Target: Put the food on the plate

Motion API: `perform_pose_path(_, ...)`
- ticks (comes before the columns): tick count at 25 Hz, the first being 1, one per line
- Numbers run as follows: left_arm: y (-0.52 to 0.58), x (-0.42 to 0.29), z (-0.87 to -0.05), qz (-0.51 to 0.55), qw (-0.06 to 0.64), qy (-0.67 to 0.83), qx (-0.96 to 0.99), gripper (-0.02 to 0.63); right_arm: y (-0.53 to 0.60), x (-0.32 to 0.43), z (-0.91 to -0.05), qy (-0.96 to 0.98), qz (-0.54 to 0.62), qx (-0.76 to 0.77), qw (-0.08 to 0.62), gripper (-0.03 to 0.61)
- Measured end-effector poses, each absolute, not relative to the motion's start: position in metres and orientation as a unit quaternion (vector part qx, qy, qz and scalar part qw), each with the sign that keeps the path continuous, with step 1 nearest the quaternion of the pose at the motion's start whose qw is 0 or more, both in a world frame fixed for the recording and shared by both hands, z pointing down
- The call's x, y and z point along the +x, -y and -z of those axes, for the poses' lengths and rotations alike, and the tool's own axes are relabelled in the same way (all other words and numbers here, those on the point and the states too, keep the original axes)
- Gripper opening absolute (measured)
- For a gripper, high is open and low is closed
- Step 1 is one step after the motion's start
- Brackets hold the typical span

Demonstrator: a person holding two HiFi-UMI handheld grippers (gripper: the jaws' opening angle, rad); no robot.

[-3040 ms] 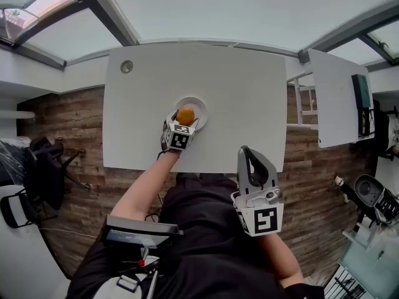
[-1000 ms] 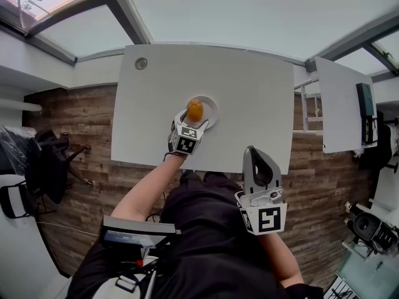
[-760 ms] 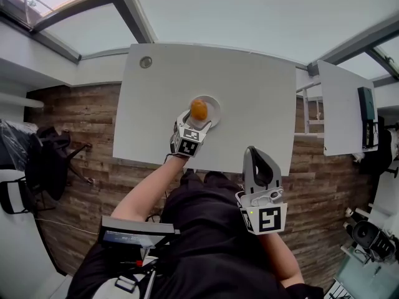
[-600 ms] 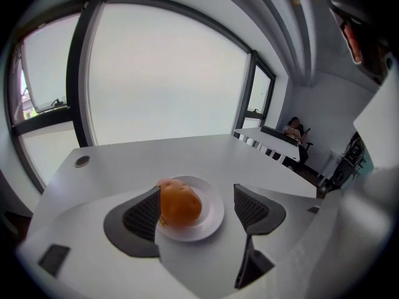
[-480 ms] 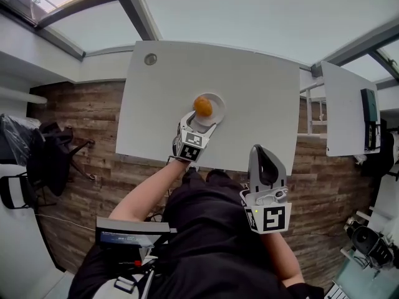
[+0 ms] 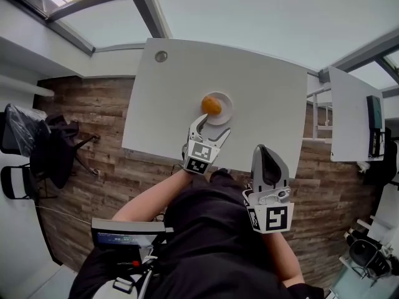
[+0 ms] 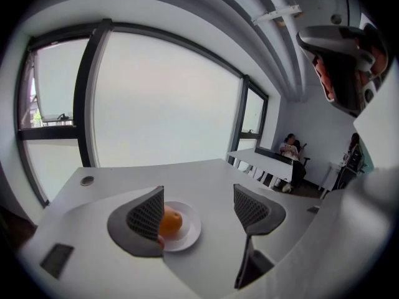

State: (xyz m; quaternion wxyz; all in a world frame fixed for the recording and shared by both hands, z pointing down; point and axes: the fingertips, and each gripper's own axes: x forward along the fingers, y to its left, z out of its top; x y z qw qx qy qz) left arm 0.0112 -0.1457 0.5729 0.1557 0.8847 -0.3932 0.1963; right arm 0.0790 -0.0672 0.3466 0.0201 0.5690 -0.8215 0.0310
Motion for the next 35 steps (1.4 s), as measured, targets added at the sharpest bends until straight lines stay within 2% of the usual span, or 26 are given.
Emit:
perform_pose_path(12,0.122,0.0,-0.496,-0.131,0.152,0.433,0.879,0.353,0.063,0.073,-0.346,0.827,-0.035,0.561,0.01,-0.003)
perform_pose_path(21,0.111,-0.011,-0.471,-0.081,0.151,0.455,0.874,0.353,0.067,0.081,-0.348,0.828,-0.037,0.56,0.008,-0.003)
perform_pose_path(35,0.101,-0.036,-0.404,-0.011,0.076,0.506,0.859,0.353,0.074,0.07,-0.34,0.837,-0.033,0.545,-0.002,-0.003)
